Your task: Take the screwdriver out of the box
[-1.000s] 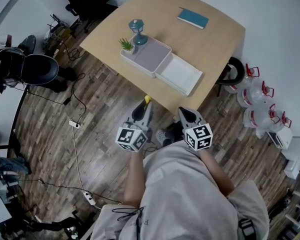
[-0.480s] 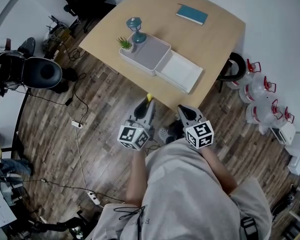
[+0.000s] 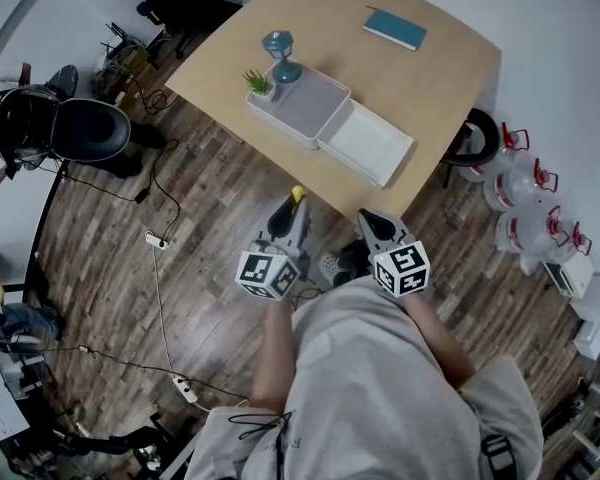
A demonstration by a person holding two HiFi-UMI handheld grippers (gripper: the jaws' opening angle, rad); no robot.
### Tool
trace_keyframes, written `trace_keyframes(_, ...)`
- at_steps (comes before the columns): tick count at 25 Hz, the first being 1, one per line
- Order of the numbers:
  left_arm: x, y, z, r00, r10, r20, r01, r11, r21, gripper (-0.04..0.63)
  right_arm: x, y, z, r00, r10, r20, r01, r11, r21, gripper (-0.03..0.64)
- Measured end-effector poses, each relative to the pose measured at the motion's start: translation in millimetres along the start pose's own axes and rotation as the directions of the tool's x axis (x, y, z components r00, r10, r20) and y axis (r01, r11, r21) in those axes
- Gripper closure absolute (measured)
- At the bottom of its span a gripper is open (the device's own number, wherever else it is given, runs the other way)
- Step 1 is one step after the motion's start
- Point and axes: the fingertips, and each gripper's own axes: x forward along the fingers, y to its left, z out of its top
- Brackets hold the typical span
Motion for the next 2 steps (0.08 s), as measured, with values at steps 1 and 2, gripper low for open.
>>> trace_keyframes(1,0.2,1.9,-0.6,1.0,0.008,0.001,-0.008,1.0,0.001,0.528,1.1,-0.6,-0.6,1.0,0.001,-0.001,-0.001,1.0,0.0,0.615)
trace_keyframes(2,0.4,3.8,-1.1,1.0,0.017,0.002,-0.017,1.0,0.002,0.529,2.2,-1.2,-1.2,1.0,0.001,-0.001,-0.001,1.0,-0.001,0.615)
